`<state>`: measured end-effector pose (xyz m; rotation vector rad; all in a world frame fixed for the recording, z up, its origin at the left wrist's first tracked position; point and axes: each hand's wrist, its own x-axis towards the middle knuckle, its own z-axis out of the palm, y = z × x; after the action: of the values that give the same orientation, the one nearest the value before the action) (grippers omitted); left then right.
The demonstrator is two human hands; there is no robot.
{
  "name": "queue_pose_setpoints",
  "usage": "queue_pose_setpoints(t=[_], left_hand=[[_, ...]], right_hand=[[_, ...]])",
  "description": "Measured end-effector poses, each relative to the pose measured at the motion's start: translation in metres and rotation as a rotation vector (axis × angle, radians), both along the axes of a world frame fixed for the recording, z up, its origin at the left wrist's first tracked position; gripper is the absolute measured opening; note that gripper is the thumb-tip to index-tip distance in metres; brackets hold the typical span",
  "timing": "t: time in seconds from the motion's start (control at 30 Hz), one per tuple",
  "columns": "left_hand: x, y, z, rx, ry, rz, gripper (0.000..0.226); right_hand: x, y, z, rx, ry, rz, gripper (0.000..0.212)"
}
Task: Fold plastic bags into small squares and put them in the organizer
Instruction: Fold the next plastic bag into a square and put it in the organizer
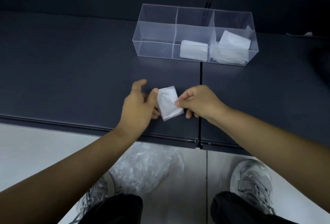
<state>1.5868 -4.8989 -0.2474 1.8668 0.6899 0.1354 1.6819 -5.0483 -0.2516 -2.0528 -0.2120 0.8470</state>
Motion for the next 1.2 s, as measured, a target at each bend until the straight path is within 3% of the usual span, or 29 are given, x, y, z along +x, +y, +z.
queue_pose_setpoints(t=[0.07,0.13,0.27,0.5,0.73,0.87,0.93,1.07,1.13,1.2], left_hand=[[-0.007,0.001,-0.002,0.485,-0.13,-0.108,0.029],[-0.009,-0.002,-0.01,0.804,-0.202,-0.273,0.023],[-0.012,-0.004,-0.03,0.898,-0.001,-0.557,0.052],[-0.02,-0.002,-0.041,1.026,0.2,-0.565,0.083],[-0.023,-0.008,-0.043,1.002,0.281,-0.513,0.086],[-0.03,-0.017,-0.041,0.958,0.303,-0.444,0.089],[-0.03,-0.016,-0.036,0.822,0.253,-0.425,0.094],[-0.019,0.007,-0.008,0.284,0.124,-0.382,0.116],[-0.013,0.016,0.009,0.186,0.067,-0.524,0.123],[-0.006,0.022,0.021,0.21,0.08,-0.676,0.106]], right_hand=[[0.002,0.003,-0.001,-0.049,-0.01,0.015,0.016],[0.003,0.006,0.0,-0.096,-0.034,0.043,0.016],[0.004,0.011,0.004,-0.156,-0.089,0.097,0.015],[-0.017,0.003,0.008,-0.218,-0.343,0.186,0.015],[-0.036,0.003,0.007,-0.205,-0.441,0.118,0.018],[-0.033,0.011,0.009,-0.088,-0.327,0.065,0.016],[-0.03,0.008,0.008,-0.052,-0.296,0.062,0.023],[-0.021,-0.006,0.021,-0.046,-0.472,0.302,0.033],[-0.02,-0.011,0.035,-0.081,-0.598,0.498,0.038],[-0.021,-0.012,0.047,-0.142,-0.713,0.644,0.041]])
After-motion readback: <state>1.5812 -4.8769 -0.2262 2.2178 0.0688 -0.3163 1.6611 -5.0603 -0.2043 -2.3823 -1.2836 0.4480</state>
